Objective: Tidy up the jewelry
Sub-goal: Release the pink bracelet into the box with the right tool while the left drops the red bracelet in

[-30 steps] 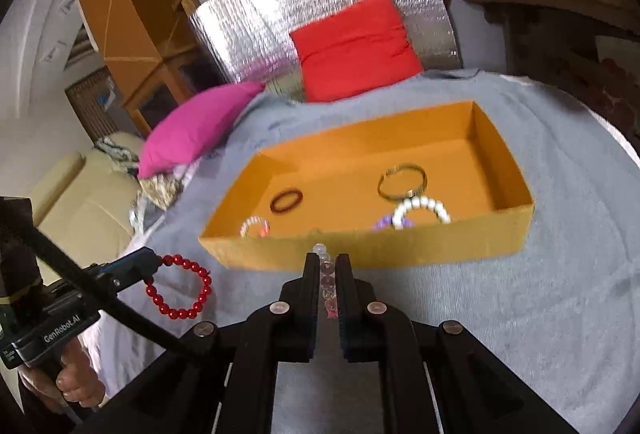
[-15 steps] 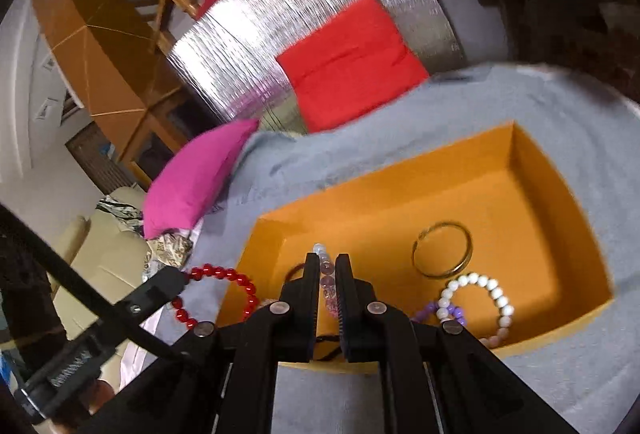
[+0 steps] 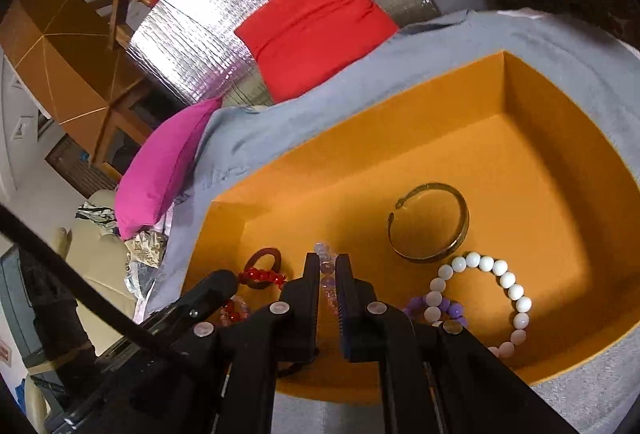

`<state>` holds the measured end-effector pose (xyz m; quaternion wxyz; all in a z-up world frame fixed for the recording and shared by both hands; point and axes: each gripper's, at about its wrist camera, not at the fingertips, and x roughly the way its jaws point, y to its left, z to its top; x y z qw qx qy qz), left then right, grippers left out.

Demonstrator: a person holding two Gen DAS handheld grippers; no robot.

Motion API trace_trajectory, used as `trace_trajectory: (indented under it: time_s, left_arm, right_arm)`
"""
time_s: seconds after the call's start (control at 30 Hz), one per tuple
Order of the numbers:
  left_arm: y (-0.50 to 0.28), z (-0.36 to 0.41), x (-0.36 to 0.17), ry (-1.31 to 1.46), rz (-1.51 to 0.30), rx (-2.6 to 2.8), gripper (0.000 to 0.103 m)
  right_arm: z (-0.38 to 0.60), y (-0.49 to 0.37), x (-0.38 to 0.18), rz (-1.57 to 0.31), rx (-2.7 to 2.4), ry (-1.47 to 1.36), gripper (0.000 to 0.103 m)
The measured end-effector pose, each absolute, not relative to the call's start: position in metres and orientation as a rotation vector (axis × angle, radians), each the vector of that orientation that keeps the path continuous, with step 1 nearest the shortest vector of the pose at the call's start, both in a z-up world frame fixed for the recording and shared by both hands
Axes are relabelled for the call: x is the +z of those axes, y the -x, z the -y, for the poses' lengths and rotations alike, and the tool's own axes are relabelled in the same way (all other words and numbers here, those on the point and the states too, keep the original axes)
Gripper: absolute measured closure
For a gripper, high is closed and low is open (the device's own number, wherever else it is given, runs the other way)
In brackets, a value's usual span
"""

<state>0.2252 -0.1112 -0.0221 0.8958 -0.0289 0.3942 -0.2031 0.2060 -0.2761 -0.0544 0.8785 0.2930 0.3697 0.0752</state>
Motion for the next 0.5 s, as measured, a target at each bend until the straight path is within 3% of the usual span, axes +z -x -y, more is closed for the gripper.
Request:
trace_trajectory:
  time_s: [0.27, 0.33, 0.37, 0.4, 0.5]
  left_arm:
    - [-0.228, 0.112, -0.031, -0.021, -0.838, -0.307, 0.089]
    - [-0.226, 0.111, -0.029, -0.044, -0.830, -0.289, 0.074]
    - [-0.223, 0.112, -0.027, -0.067, -0.822, -0.269, 0.054]
    - [-0.221, 0.112, -0.024, -0.084, -0.811, -0.252, 0.040]
    - [-0.211, 0.115, -0.013, -0.155, -0.767, -0.215, 0.037]
  right_arm:
    - [0.276, -0.210, -0.056, -0.776, 0.106, -0.584, 0.093]
    - [0.279, -0.210, -0.056, -0.780, 0.100, -0.590, 0.092]
    - [0.280, -0.209, -0.055, -0.777, 0.093, -0.587, 0.092]
    - [0.281, -0.208, -0.055, -0.778, 0.087, -0.586, 0.089]
    - [0.282, -0.205, -0.051, -0.778, 0.083, -0.572, 0.080]
